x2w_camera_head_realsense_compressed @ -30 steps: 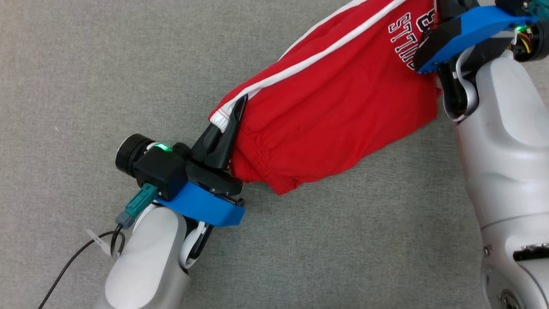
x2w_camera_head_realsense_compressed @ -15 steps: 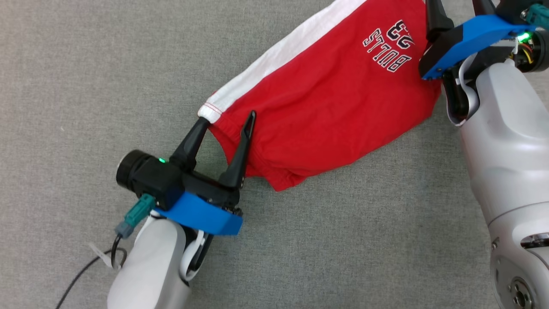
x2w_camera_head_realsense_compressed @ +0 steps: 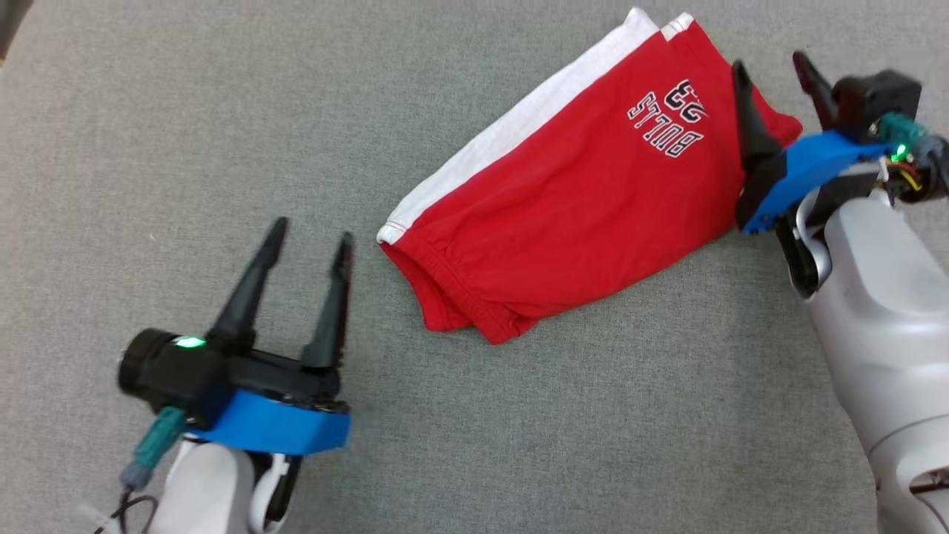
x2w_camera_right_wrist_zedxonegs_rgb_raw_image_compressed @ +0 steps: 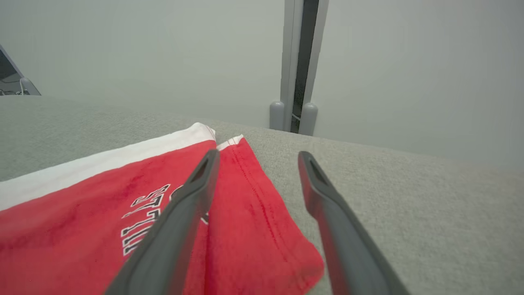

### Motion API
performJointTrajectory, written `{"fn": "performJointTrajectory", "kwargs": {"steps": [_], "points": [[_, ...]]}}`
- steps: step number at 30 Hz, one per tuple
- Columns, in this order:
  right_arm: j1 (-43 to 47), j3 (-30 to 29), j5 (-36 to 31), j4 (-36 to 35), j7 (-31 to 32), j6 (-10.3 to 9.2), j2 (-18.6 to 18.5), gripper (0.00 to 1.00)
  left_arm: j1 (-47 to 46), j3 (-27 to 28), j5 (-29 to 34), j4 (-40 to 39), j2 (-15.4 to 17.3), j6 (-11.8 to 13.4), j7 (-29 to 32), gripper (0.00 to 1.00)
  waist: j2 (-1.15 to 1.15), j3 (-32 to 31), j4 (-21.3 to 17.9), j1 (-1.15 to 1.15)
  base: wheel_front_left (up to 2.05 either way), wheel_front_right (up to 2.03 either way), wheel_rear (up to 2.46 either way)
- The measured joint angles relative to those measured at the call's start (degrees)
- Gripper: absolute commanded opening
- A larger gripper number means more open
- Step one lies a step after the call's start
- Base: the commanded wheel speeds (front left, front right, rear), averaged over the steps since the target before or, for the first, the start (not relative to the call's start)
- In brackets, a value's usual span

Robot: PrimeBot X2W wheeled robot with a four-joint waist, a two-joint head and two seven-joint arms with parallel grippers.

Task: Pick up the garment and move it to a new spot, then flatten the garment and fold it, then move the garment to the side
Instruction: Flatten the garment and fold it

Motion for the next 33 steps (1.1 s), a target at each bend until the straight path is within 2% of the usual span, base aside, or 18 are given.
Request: {"fn": "performJointTrajectory", "kwargs": {"steps": [9, 18, 33], "points": [[4.4, 4.9, 2.1, 0.1, 0.0, 0.0, -2.2, 1.0, 2.4, 7.7, 0.6, -4.8, -1.1, 0.8, 0.0, 1.0, 0.0, -1.2, 0.4, 0.0, 0.0, 0.0, 0.0], [4.8, 8.0, 1.3, 3.1, 1.0, 0.01, -4.1, 1.0, 2.9, 10.0, 1.0, -5.7, -1.7, 1.0, 0.0, 1.0, 0.0, -0.7, 1.1, 0.0, 0.0, 0.0, 0.0], [2.7, 2.8, -0.9, 8.0, 0.4, 0.03, -5.6, 1.0, 2.4, 8.9, -1.1, -5.8, -1.8, 2.4, 0.0, 1.0, 0.0, 0.5, 2.1, 0.0, 0.0, 0.0, 0.0]]}}
